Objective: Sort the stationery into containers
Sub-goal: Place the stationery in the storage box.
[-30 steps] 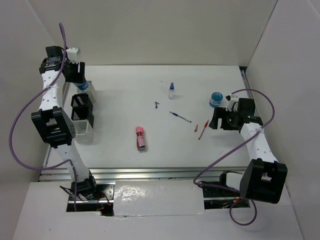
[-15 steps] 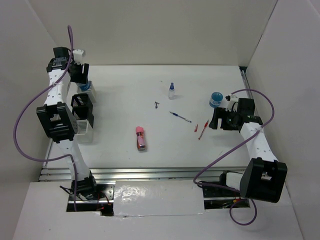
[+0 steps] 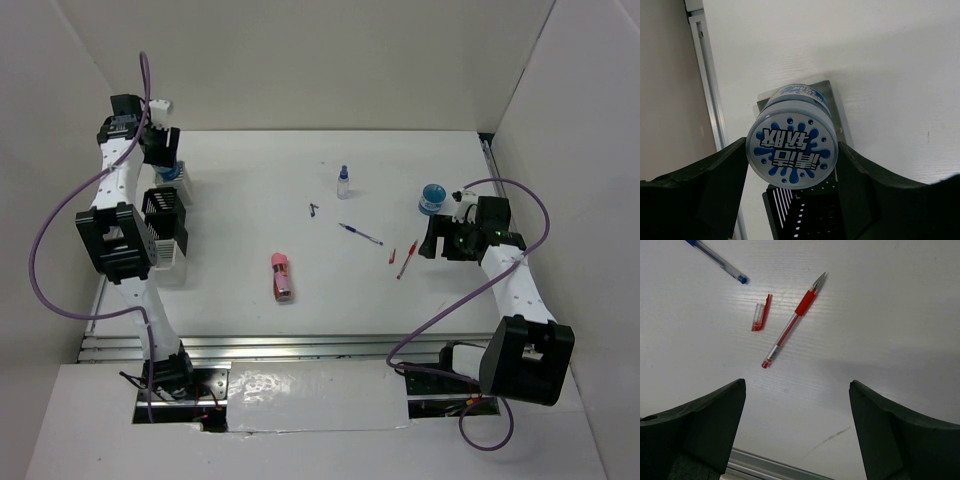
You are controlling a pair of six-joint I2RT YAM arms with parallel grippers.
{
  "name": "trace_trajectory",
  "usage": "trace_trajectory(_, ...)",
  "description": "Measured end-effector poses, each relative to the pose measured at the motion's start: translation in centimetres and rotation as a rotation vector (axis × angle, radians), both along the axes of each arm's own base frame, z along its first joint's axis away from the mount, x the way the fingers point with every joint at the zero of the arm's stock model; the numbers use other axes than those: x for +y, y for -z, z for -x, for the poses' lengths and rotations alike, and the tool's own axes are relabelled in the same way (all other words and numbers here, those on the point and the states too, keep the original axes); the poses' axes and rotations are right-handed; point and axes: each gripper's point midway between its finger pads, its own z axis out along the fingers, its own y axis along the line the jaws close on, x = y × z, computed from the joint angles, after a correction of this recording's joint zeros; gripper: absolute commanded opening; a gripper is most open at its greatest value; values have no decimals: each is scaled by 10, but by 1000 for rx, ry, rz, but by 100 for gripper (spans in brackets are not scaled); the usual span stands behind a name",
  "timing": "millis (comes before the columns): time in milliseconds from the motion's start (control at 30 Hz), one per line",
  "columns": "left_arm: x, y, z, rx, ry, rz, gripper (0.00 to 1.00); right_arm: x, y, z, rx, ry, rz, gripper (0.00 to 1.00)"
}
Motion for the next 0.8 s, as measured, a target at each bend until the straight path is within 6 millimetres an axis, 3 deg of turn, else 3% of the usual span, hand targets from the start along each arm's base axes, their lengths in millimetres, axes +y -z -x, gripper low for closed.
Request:
trace_trajectory(267, -2, 2, -1, 5, 2, -4, 21, 0, 0, 0, 0, 1, 0, 90)
trace_trajectory(500, -3, 19, -2, 41, 0, -4, 22, 0, 0, 0, 0, 0, 0, 90)
trace_trajectory(800, -4, 23, -1, 53, 1, -4, 42, 0, 0, 0, 0, 0, 0, 90)
